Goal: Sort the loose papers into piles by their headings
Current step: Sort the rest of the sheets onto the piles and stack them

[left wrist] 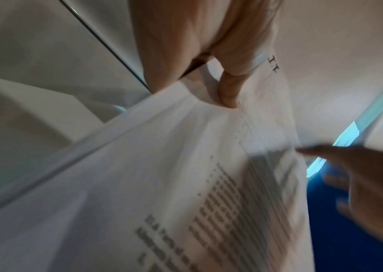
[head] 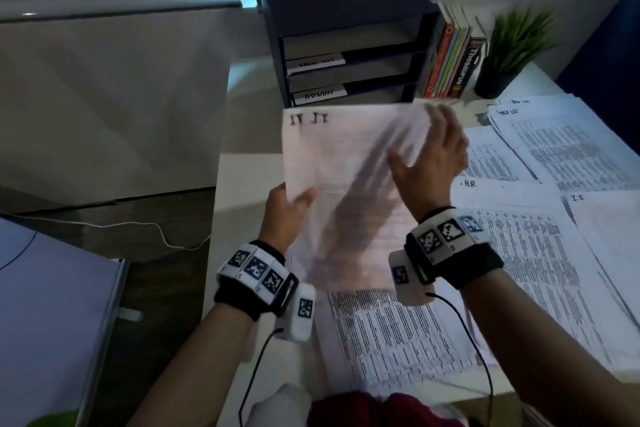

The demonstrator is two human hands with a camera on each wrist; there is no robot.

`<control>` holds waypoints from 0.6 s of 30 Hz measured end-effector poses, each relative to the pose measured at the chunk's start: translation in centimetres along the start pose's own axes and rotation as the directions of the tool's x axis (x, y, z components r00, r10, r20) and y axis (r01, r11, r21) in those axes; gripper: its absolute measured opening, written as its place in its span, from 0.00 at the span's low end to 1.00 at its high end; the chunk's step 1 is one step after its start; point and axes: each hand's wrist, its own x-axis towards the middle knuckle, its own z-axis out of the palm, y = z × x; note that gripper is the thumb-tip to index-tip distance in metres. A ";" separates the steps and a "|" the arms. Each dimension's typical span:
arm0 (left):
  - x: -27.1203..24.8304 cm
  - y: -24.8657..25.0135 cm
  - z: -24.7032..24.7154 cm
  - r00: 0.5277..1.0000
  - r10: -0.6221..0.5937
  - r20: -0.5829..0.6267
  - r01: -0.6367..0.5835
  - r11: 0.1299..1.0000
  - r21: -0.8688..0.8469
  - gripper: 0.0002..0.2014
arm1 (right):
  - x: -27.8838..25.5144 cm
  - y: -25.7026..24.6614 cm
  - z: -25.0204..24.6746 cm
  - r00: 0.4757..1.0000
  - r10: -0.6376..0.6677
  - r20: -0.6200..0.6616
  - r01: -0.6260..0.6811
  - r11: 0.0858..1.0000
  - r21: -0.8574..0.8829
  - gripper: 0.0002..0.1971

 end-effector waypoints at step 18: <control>-3.0 5.4 23.6 0.983 -0.071 0.171 0.060 0.996 0.070 0.14 | 4.3 22.9 -17.5 0.908 0.415 0.057 -0.404 0.831 0.384 0.17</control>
